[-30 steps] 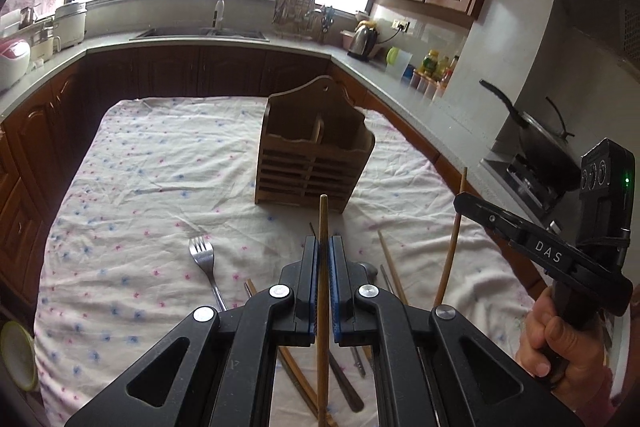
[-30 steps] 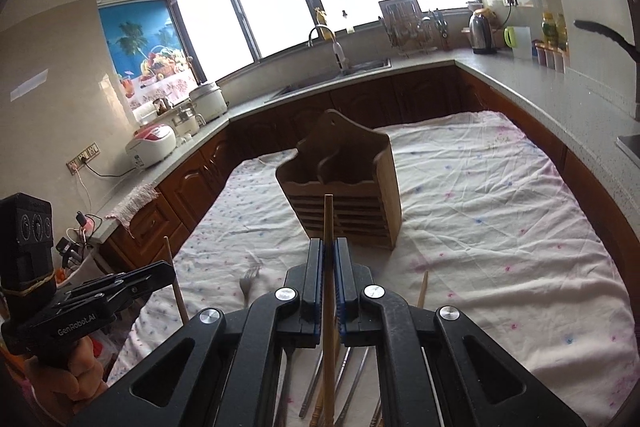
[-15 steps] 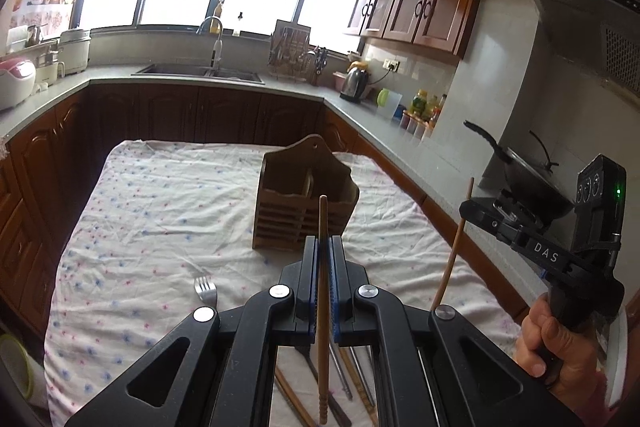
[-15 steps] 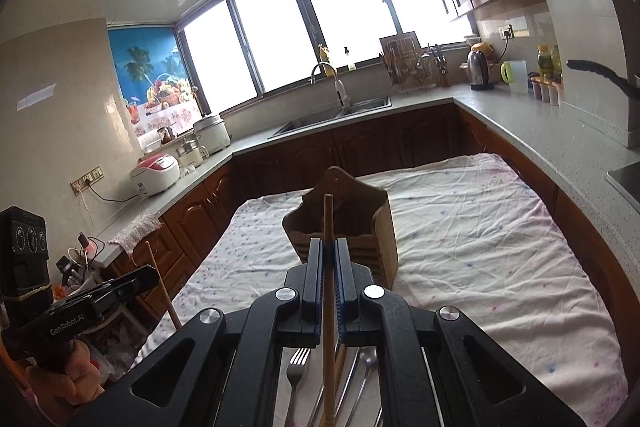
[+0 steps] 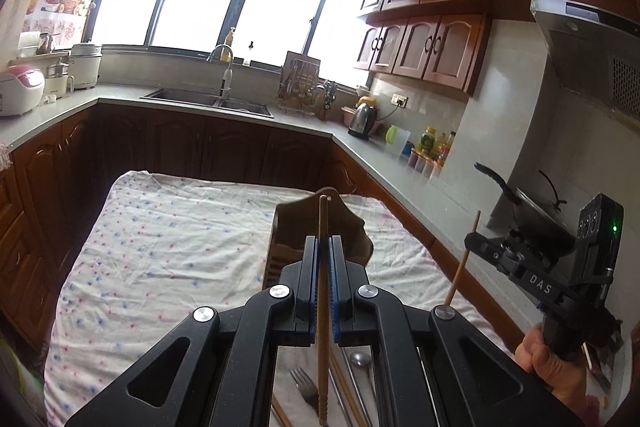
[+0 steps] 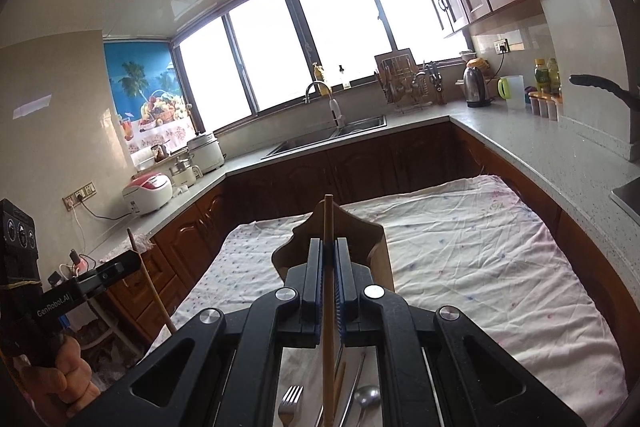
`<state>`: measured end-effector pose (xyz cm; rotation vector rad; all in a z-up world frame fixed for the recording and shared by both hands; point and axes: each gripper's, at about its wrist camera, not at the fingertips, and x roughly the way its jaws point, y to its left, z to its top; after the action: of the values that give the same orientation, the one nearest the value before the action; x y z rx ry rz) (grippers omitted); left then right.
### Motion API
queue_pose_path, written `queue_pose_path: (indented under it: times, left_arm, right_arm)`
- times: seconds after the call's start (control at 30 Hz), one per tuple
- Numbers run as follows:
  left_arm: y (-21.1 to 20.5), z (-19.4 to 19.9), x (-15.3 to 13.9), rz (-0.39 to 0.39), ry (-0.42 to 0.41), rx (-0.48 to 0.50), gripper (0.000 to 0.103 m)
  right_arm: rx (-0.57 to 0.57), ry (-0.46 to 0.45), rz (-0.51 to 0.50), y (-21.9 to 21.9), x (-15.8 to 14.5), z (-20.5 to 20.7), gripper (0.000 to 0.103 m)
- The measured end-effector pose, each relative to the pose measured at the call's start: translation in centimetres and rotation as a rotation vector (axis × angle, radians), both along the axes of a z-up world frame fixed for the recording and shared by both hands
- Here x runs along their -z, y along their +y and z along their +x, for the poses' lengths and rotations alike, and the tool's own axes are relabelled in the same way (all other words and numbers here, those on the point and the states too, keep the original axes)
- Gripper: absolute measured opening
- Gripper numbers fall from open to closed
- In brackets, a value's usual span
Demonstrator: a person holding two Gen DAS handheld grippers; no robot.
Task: Organize utensils
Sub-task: 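Lift the wooden chopstick with the right gripper and carry it over the caddy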
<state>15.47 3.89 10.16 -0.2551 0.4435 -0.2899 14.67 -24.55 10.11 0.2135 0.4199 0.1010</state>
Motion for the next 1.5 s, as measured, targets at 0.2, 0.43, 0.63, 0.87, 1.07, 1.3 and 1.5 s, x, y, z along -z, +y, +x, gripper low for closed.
queue_pose_path:
  times: [0.2, 0.43, 0.63, 0.87, 1.07, 1.3, 1.5]
  left_arm:
    - [0.2, 2.4, 0.1, -0.014, -0.034, -0.023, 0.002]
    - [0.2, 6.1, -0.7, -0.025, -0.106, -0.041, 0.002]
    - [0.1, 10.0, -1.0, -0.025, -0.169, -0.065, 0.002]
    - [-0.7, 14.9, 1.0, -0.017, -0.206, -0.104, 0.002]
    - [-2.2, 18.7, 5.3, -0.023, -0.186, -0.136, 0.002]
    - [-3.9, 21.4, 9.5, -0.036, -0.173, -0.169, 0.002]
    - [-5.8, 22.6, 12.2, -0.003, -0.146, -0.168, 0.002]
  right_arm:
    - [0.015, -0.043, 0.006, -0.6, -1.0, 2.2, 0.005]
    - [0.042, -0.129, 0.015, -1.2, -3.7, 5.7, 0.005]
    - [0.061, -0.202, 0.013, -1.8, -6.0, 8.8, 0.005]
    - [0.087, -0.231, -0.014, -2.4, -5.5, 12.4, 0.005]
    - [0.094, -0.208, -0.011, -2.5, -1.8, 14.4, 0.005]
    - [0.114, -0.205, -0.006, -2.0, 2.7, 15.1, 0.005]
    - [0.138, -0.182, 0.010, -2.5, 4.9, 15.0, 0.005]
